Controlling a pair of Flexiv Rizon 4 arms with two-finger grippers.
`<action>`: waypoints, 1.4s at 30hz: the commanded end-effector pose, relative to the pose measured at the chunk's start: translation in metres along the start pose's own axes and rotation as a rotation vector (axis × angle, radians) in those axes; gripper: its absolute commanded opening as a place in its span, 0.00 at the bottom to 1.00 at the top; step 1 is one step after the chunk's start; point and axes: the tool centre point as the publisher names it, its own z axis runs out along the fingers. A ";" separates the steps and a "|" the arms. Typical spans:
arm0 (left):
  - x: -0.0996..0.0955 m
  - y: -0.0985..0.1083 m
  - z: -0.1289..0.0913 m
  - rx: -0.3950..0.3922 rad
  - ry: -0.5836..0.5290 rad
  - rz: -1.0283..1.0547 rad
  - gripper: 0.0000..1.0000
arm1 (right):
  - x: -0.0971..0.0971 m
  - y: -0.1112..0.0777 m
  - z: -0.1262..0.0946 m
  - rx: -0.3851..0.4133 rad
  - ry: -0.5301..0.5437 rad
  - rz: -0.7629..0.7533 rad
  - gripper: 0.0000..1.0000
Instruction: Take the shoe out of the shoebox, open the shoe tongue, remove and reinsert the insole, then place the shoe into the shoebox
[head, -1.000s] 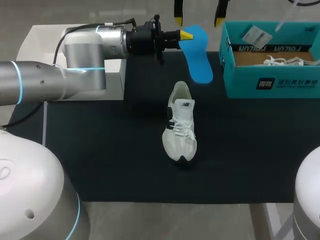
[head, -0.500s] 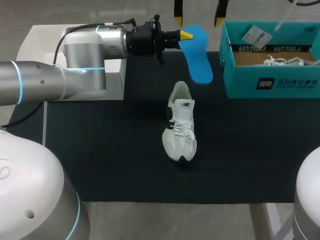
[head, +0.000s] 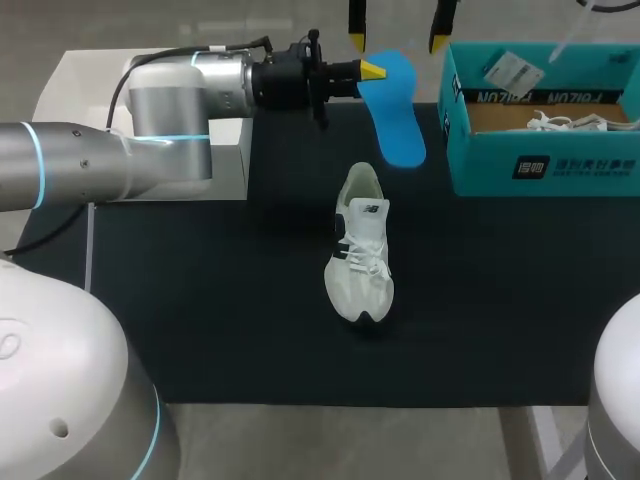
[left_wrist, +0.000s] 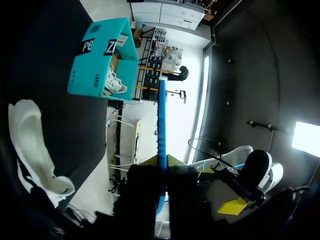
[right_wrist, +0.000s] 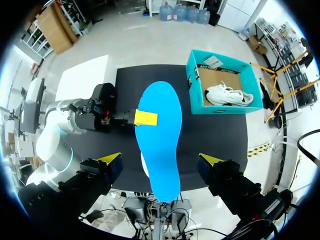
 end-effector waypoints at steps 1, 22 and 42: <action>-0.001 0.000 0.000 0.000 0.000 0.000 0.00 | 0.000 0.001 0.000 0.001 0.000 0.000 1.00; -0.001 0.000 0.000 0.000 0.000 0.000 0.00 | -0.041 -0.014 -0.004 -0.225 0.729 0.014 1.00; -0.001 0.000 0.000 0.000 0.000 0.000 0.00 | -0.057 -0.010 0.015 -0.055 0.910 -0.043 1.00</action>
